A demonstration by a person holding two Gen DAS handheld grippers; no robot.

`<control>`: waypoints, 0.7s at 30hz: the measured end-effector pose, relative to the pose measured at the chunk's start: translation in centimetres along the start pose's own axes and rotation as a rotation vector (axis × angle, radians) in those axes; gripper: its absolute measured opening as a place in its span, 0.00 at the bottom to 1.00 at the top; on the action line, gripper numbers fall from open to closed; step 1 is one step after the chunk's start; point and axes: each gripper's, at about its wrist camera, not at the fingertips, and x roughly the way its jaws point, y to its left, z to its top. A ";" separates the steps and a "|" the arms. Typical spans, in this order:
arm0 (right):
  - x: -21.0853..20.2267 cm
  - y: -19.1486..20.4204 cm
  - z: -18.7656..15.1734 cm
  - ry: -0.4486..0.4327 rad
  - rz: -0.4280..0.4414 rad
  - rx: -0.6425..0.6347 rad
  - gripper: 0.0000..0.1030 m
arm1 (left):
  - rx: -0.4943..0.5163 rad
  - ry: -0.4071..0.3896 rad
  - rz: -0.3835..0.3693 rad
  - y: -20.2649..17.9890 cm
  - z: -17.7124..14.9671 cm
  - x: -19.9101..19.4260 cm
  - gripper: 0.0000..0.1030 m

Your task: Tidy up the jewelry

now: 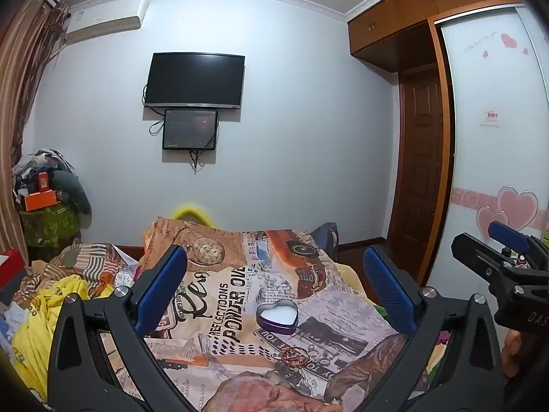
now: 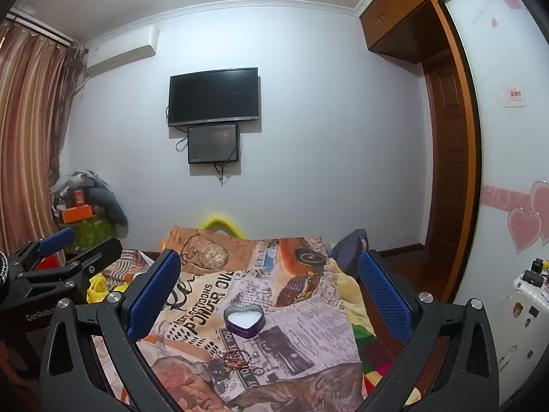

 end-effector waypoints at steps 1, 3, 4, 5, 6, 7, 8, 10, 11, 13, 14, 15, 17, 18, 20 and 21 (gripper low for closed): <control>0.0 0.0 0.0 0.000 -0.002 0.000 1.00 | 0.000 -0.002 0.005 0.0 0.0 0.0 1.00; -0.1 0.0 0.1 -0.001 -0.002 0.001 1.00 | 0.000 -0.005 0.012 0.0 0.0 0.0 1.00; -0.1 0.0 0.1 0.001 -0.002 0.001 1.00 | 0.003 -0.003 0.012 -0.6 -0.2 0.1 1.00; -0.1 0.0 0.1 0.002 -0.003 0.001 1.00 | 0.003 -0.004 0.013 -0.7 -0.3 0.1 1.00; -0.1 0.2 -0.1 0.002 -0.004 0.001 1.00 | 0.001 -0.004 0.011 -0.8 -0.5 0.4 1.00; 0.1 0.2 -0.2 0.003 -0.004 0.002 1.00 | 0.000 -0.001 0.012 -1.0 -0.5 0.6 1.00; 0.0 0.2 -0.2 0.002 -0.004 0.004 1.00 | -0.001 -0.001 0.012 -1.1 -0.6 0.6 1.00; 0.1 0.5 -0.3 0.008 -0.001 -0.001 1.00 | -0.006 -0.002 0.015 -1.1 -0.8 0.7 1.00; 0.1 0.4 -0.3 0.008 0.000 0.000 1.00 | -0.006 -0.005 0.013 -0.7 -0.9 0.1 1.00; 0.0 0.4 -0.2 0.011 0.001 0.001 1.00 | -0.007 0.007 0.004 -0.2 -0.4 0.2 1.00; -0.1 0.4 -0.2 0.011 0.000 0.002 1.00 | -0.006 0.008 0.004 -0.2 -0.5 0.2 1.00; 0.0 0.4 -0.2 0.012 0.001 0.001 1.00 | -0.005 0.008 0.003 -0.2 -0.5 0.2 1.00; 0.0 0.4 -0.4 0.014 0.000 0.004 1.00 | 0.000 0.007 0.005 -0.3 -0.7 0.1 1.00; 0.2 0.3 -0.3 0.019 0.002 0.004 1.00 | 0.003 0.007 0.005 -0.3 -0.7 0.1 1.00; 0.3 0.3 -0.3 0.020 0.003 0.007 1.00 | 0.006 0.006 0.003 -0.3 -0.9 0.0 1.00; 0.3 0.3 -0.4 0.020 0.003 0.008 1.00 | 0.007 0.008 0.003 -0.4 -0.7 0.1 1.00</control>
